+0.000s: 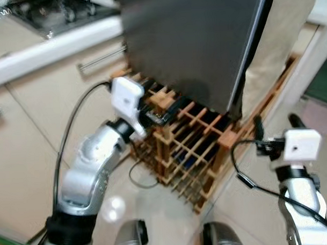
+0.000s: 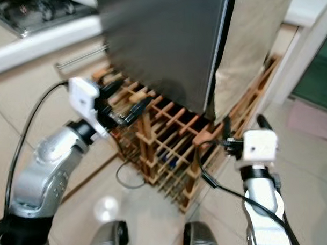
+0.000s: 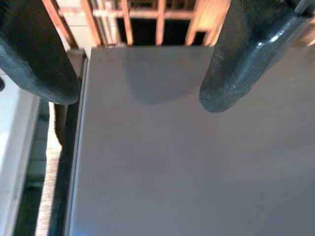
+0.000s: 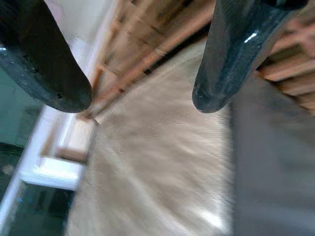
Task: Restocking fridge
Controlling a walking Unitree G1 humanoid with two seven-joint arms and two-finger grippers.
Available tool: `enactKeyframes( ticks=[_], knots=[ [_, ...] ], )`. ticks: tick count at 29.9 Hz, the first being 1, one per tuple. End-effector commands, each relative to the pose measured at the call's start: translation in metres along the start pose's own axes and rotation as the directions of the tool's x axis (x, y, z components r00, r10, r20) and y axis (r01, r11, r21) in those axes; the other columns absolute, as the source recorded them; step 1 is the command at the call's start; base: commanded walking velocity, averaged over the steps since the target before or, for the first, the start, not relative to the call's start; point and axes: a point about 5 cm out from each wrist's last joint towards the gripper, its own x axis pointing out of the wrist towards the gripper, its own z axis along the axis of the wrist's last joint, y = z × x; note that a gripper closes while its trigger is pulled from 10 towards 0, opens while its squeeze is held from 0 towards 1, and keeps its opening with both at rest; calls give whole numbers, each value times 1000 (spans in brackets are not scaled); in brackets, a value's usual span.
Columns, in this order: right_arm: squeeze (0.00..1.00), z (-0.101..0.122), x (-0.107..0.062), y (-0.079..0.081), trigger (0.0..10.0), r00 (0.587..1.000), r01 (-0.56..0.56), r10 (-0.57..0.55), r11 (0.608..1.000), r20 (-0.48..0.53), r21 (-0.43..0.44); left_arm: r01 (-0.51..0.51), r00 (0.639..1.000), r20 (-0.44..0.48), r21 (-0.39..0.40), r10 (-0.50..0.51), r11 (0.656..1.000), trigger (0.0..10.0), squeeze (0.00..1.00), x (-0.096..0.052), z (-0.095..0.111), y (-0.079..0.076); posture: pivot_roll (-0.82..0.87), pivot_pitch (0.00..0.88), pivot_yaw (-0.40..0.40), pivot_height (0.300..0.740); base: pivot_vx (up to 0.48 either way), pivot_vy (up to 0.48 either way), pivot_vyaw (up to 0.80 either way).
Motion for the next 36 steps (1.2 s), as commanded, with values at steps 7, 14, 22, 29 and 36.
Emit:
enactKeyframes(
  ticks=[7, 14, 22, 29, 36],
  knots=[
    [0, 0, -4, -10, 10000, 1000, 28, -28, 999, -6, -35, 32, 999, 37, -19, -31, 999, 10000, 0, 8, 9, -6, -184, 43, 41, 627, 0, 0, 0],
    [0, -1, -6, -11, 10000, 999, 32, -33, 999, -24, -43, 42, 999, 24, -23, -41, 999, 10000, 0, 5, 7, -7, -189, 49, 42, 627, 0, 0, -413],
    [0, -1, -7, -12, 10000, 999, 34, -36, 998, -29, -49, 44, 999, 13, -30, -44, 999, 10000, 0, 5, 5, -7, -192, 52, 40, 627, 0, 0, -578],
    [0, 0, -5, -11, 10000, 999, 29, -30, 999, -18, -46, 19, 1000, 9, -23, -19, 1000, 10000, 0, 5, 5, -5, -190, 52, 40, 627, 0, 0, -600],
    [0, 2, -5, -9, 10000, 1000, 15, -16, 999, -5, -39, -74, 997, 28, -85, 77, 994, 10000, 0, 14, 22, 4, -187, 53, 34, 627, 0, 0, 0]
  ],
)
